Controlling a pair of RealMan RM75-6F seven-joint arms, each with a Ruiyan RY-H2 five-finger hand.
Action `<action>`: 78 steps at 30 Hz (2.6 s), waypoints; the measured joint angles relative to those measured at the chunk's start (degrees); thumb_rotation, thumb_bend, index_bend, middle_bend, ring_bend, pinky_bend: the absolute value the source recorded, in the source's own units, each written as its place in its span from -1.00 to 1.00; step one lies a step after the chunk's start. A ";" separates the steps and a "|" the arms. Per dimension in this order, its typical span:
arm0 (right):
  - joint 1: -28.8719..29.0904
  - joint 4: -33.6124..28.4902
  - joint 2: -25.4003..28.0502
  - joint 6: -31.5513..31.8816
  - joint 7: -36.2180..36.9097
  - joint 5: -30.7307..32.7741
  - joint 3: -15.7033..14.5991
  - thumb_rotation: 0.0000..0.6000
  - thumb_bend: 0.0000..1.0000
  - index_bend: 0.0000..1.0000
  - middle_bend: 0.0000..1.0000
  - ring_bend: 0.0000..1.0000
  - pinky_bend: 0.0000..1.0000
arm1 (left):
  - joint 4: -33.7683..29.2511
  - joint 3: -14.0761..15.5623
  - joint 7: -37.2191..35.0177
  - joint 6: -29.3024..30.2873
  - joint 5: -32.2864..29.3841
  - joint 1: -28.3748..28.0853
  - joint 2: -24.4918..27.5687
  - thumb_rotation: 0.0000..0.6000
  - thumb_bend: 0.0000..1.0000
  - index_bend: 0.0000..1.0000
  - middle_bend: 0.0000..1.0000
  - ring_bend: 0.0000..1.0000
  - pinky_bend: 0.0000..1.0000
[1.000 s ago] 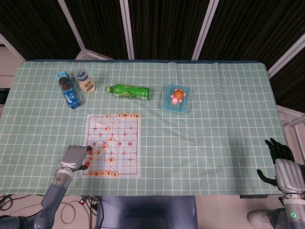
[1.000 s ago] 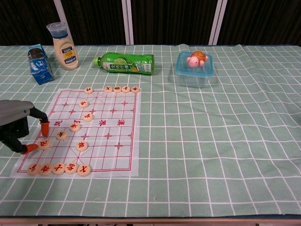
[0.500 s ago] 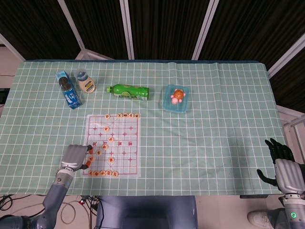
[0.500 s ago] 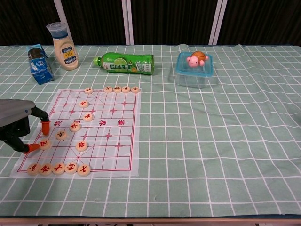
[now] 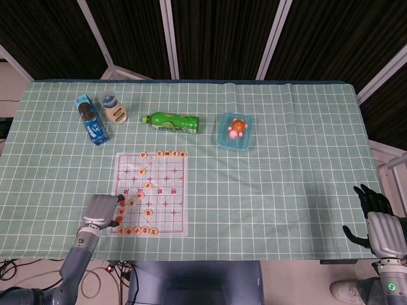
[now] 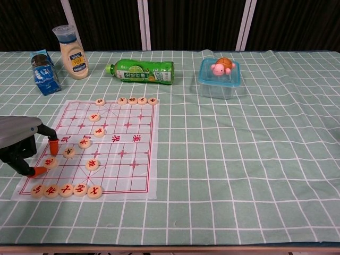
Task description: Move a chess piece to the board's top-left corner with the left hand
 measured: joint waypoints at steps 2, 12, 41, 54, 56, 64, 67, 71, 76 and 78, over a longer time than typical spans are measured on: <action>0.00 0.01 -0.05 0.05 -0.04 0.01 0.03 1.00 -0.36 -1.00 -1.00 -1.00 -1.00 | -0.06 -0.02 0.05 -0.06 -0.26 -0.10 -0.09 1.00 -0.49 -0.10 1.00 0.96 0.99; -0.03 0.16 -0.20 0.33 -0.22 -0.19 0.04 1.00 -0.36 -1.00 -1.00 -1.00 -1.00 | 0.19 -0.13 -0.20 0.10 -0.89 -0.32 -0.26 1.00 -0.49 -0.08 1.00 0.96 0.99; -0.13 0.22 -0.33 0.75 0.02 -0.43 0.15 1.00 -0.35 -1.00 -1.00 -1.00 -1.00 | 0.38 -0.02 -1.38 0.60 -0.66 -0.28 -0.51 1.00 -0.28 0.01 1.00 0.96 0.99; -0.16 0.33 -0.29 0.80 -0.07 -0.35 0.19 1.00 -0.35 -1.00 -1.00 -1.00 -1.00 | -2.30 -2.31 -3.04 2.25 1.39 -0.58 1.77 1.00 -0.28 0.01 1.00 0.96 0.99; -0.16 0.31 -0.27 0.80 0.02 -0.34 0.21 1.00 -0.35 -1.00 -1.00 -1.00 -1.00 | -2.09 -3.03 -3.43 2.39 1.19 -0.70 1.89 1.00 -0.28 0.01 1.00 0.96 0.99; -0.16 0.31 -0.17 0.65 0.32 -0.21 0.22 1.00 -0.35 -1.00 -1.00 -1.00 -1.00 | 0.80 -6.32 -3.40 1.29 -0.86 -2.85 1.98 1.00 -0.28 0.01 1.00 0.96 0.99; -0.15 0.22 -0.13 0.42 0.62 0.19 0.29 1.00 -0.36 -1.00 -1.00 -1.00 -1.00 | 2.37 -7.69 -2.99 0.29 -2.25 -4.09 1.97 1.00 -0.28 0.01 1.00 0.96 0.99; -0.11 0.08 0.02 0.07 1.04 0.61 0.41 1.00 -0.36 -1.00 -1.00 -1.00 -1.00 | 4.26 -8.99 -2.23 -1.06 -4.32 -5.61 1.92 1.00 -0.28 0.01 1.00 0.96 0.99; -0.12 -0.18 0.22 -0.38 1.59 1.26 0.48 1.00 -0.35 -1.00 -1.00 -1.00 -1.00 | 5.59 -9.88 -1.73 -1.76 -6.35 -6.53 1.76 1.00 -0.28 0.01 1.00 0.96 0.99; -0.09 -0.29 0.36 -0.59 1.81 1.47 0.54 1.00 -0.35 -1.00 -1.00 -1.00 -1.00 | 6.45 -10.34 -1.55 -1.99 -7.29 -7.00 1.60 1.00 -0.28 0.01 1.00 0.96 0.99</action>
